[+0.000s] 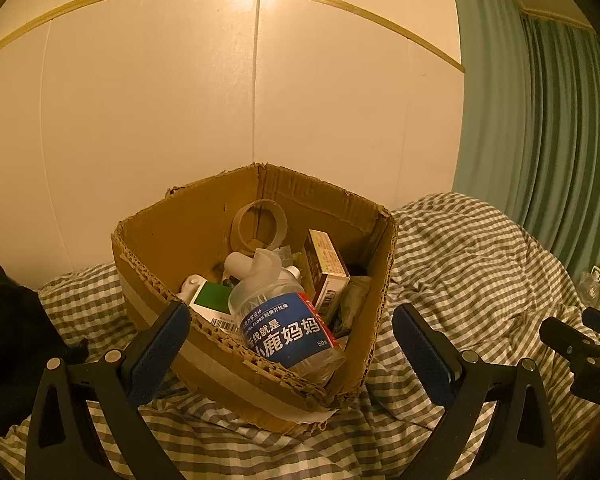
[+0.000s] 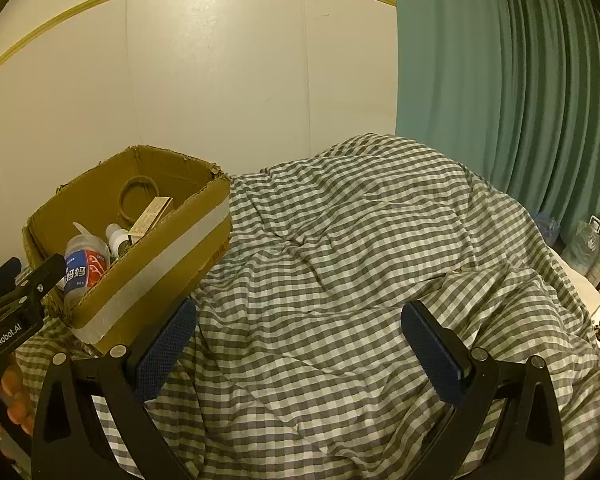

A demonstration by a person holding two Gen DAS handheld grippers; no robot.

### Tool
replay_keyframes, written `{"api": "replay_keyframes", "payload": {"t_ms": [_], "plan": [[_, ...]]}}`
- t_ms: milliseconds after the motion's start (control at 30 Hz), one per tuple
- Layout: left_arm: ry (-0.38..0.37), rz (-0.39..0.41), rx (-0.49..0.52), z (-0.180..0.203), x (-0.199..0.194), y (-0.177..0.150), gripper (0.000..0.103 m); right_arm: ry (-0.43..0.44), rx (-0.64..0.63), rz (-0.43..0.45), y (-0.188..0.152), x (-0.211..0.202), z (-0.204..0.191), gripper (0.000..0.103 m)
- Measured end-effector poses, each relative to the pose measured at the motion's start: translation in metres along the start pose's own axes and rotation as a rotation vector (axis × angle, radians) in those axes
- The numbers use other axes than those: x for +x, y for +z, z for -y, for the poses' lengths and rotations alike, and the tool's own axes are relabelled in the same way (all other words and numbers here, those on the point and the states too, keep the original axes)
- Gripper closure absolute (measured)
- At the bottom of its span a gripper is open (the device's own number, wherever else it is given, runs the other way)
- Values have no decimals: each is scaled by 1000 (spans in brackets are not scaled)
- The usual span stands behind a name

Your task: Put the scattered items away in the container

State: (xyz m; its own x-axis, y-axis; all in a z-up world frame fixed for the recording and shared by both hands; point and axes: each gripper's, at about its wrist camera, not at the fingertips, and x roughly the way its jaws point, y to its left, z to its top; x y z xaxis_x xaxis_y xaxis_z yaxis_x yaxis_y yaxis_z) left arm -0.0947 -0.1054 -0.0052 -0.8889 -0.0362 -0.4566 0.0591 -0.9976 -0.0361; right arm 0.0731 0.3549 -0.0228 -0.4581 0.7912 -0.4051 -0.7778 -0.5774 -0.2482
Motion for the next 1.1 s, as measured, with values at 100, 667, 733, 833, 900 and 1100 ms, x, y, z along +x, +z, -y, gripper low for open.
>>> {"api": "replay_keyframes", "payload": {"t_ms": [100,667,733,833,900,1100], "plan": [[-1,2,1,-1,1,1,0,0,-2,-2,-1,0,0,0],[5,15,23,3,-1,1,0,5,-21,-24,-3,4,-3,0],[14,20,17,1,-1,1,0,5,-21,-24,-3,4,-3,0],[8,14,9,0,0,2,0,4,-20,-25,-3,5,-3,0],[6,12,8,0,-1,1,0,5,-18,-27,-3,5,-3,0],[6,14,14,2,-2,1,0,7,-17,-36,-5,7,-4,0]]}}
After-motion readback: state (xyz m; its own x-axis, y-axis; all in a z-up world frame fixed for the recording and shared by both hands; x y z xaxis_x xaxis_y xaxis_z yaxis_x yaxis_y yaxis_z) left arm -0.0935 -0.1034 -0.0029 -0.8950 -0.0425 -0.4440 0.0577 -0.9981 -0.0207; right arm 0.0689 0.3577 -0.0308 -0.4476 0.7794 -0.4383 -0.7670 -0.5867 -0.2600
